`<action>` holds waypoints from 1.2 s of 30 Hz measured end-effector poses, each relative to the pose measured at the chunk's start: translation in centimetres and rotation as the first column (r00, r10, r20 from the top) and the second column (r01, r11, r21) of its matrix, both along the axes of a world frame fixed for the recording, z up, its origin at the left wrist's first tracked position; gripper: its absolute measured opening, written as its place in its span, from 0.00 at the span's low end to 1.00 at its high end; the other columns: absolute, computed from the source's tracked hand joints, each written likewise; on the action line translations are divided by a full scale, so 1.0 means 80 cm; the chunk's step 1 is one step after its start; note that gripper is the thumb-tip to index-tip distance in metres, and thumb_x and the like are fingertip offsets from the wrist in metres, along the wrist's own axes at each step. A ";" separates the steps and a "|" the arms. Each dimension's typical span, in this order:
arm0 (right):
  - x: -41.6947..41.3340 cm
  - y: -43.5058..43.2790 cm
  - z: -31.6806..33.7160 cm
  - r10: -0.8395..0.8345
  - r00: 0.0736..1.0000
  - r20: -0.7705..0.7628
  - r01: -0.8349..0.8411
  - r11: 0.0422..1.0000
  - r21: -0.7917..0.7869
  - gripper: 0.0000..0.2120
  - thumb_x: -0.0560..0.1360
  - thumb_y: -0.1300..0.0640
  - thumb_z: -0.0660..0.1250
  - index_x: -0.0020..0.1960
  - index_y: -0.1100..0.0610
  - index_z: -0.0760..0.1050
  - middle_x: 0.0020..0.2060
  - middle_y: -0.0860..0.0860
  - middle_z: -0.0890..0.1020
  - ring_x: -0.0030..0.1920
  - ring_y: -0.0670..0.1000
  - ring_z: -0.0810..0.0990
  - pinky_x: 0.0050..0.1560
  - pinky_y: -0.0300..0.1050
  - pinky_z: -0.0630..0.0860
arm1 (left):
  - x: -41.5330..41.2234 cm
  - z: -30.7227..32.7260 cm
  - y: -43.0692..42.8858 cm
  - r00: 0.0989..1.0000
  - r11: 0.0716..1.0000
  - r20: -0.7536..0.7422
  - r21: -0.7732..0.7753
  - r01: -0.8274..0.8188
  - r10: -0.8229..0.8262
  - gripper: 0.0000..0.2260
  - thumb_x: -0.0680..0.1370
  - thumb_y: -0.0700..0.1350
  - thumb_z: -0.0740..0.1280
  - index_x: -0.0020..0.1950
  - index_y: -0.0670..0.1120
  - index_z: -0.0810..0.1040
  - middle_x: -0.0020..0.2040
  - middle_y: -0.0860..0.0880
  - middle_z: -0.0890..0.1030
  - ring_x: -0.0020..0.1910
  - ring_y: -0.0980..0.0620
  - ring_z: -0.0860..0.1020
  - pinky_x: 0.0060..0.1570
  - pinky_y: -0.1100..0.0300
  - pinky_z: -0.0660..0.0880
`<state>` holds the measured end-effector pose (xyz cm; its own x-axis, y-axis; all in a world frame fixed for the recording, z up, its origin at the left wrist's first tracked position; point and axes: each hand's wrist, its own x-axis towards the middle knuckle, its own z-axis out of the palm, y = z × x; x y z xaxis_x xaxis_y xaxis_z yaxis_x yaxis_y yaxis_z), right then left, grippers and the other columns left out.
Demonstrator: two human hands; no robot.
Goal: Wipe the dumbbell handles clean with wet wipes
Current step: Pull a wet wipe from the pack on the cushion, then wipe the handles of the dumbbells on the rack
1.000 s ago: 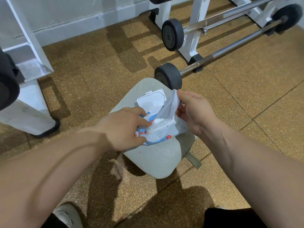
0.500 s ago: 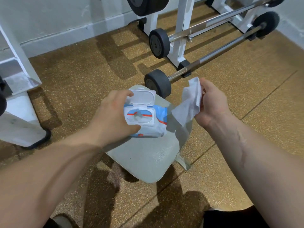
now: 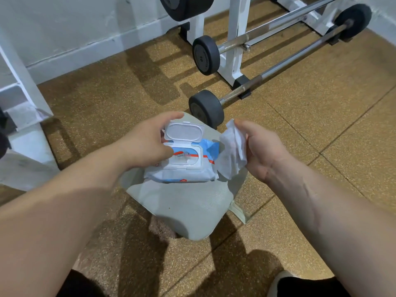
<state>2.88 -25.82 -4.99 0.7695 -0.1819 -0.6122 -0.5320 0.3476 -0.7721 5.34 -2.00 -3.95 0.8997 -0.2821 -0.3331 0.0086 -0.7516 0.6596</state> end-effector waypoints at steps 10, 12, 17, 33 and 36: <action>0.005 0.007 -0.007 -0.003 1.000 -0.022 0.003 1.000 -0.013 0.09 0.76 0.56 0.71 0.53 0.61 0.80 0.40 0.57 0.83 0.43 0.57 0.83 0.56 0.60 0.79 | -0.033 -0.052 -0.011 0.722 0.899 0.542 0.334 0.285 -0.430 0.13 0.73 0.55 0.68 0.43 0.45 0.83 0.41 0.47 0.79 0.42 0.41 0.77 0.42 0.47 0.76; 0.006 0.012 -0.008 0.004 1.000 -0.026 -0.004 1.000 -0.002 0.11 0.76 0.56 0.71 0.56 0.62 0.79 0.42 0.59 0.83 0.43 0.58 0.83 0.57 0.60 0.79 | -0.043 -0.055 -0.005 0.732 0.864 0.464 0.335 0.376 -0.499 0.18 0.75 0.59 0.64 0.44 0.46 0.85 0.45 0.48 0.81 0.47 0.43 0.79 0.47 0.48 0.76; 0.009 0.029 -0.006 0.046 0.999 -0.029 -0.045 0.999 0.031 0.12 0.76 0.57 0.70 0.57 0.62 0.79 0.43 0.59 0.83 0.45 0.59 0.83 0.55 0.59 0.80 | -0.049 -0.072 0.008 0.726 0.830 0.414 0.373 0.414 -0.548 0.13 0.77 0.52 0.63 0.47 0.46 0.84 0.56 0.46 0.81 0.52 0.40 0.78 0.52 0.46 0.75; 0.019 0.100 0.164 0.189 0.972 0.142 -0.197 0.979 0.048 0.07 0.80 0.61 0.64 0.44 0.56 0.75 0.37 0.55 0.78 0.36 0.53 0.77 0.37 0.46 0.75 | -0.043 0.140 -0.008 0.723 0.470 -0.500 -0.549 -0.691 0.477 0.10 0.70 0.48 0.76 0.32 0.50 0.78 0.36 0.42 0.75 0.35 0.47 0.72 0.39 0.50 0.67; 0.014 0.114 0.239 0.240 0.961 0.137 -0.237 0.971 -0.040 0.05 0.80 0.61 0.65 0.45 0.57 0.75 0.40 0.57 0.80 0.37 0.54 0.79 0.36 0.47 0.77 | -0.042 0.231 0.010 0.688 0.474 -0.482 -0.501 -0.724 0.542 0.13 0.76 0.41 0.74 0.33 0.50 0.77 0.38 0.40 0.76 0.37 0.45 0.73 0.35 0.55 0.69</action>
